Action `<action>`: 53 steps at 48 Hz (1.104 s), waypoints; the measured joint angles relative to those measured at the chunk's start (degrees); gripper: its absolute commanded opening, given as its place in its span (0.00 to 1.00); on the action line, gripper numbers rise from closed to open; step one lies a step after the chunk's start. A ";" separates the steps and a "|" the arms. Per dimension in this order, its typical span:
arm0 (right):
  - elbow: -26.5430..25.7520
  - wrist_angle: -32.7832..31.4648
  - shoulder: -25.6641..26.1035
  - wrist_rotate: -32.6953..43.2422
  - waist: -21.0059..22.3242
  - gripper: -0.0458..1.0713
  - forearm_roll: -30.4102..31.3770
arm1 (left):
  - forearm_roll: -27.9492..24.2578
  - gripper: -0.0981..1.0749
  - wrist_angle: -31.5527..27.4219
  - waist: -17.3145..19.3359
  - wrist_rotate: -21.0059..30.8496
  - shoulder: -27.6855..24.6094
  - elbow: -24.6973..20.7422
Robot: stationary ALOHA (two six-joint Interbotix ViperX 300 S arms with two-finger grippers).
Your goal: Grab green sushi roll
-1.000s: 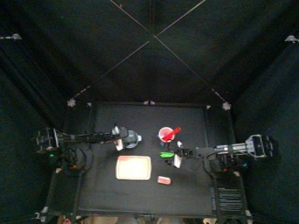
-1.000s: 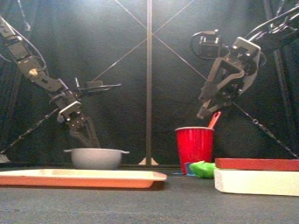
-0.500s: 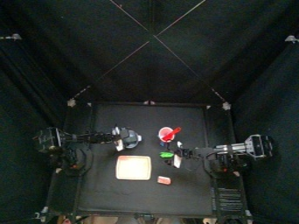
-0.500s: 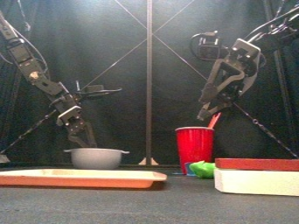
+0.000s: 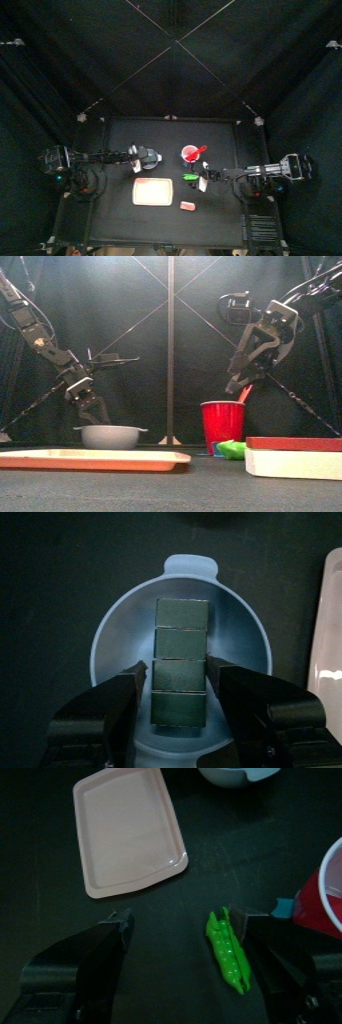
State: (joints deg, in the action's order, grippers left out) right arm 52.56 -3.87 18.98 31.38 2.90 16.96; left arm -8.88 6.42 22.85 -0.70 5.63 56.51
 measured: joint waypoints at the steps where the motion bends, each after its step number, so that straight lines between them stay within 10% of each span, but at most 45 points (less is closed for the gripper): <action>1: 0.00 0.00 0.00 0.00 0.00 0.98 0.09 | 0.00 0.82 0.00 0.00 0.09 0.00 0.00; 53: -0.09 0.00 0.00 -0.09 0.09 0.98 0.09 | -1.41 0.68 4.66 -0.44 0.09 6.24 2.02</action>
State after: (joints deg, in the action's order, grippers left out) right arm 52.47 -3.87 18.98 31.29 2.99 17.05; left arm -10.28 11.07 22.41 -0.62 11.87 58.54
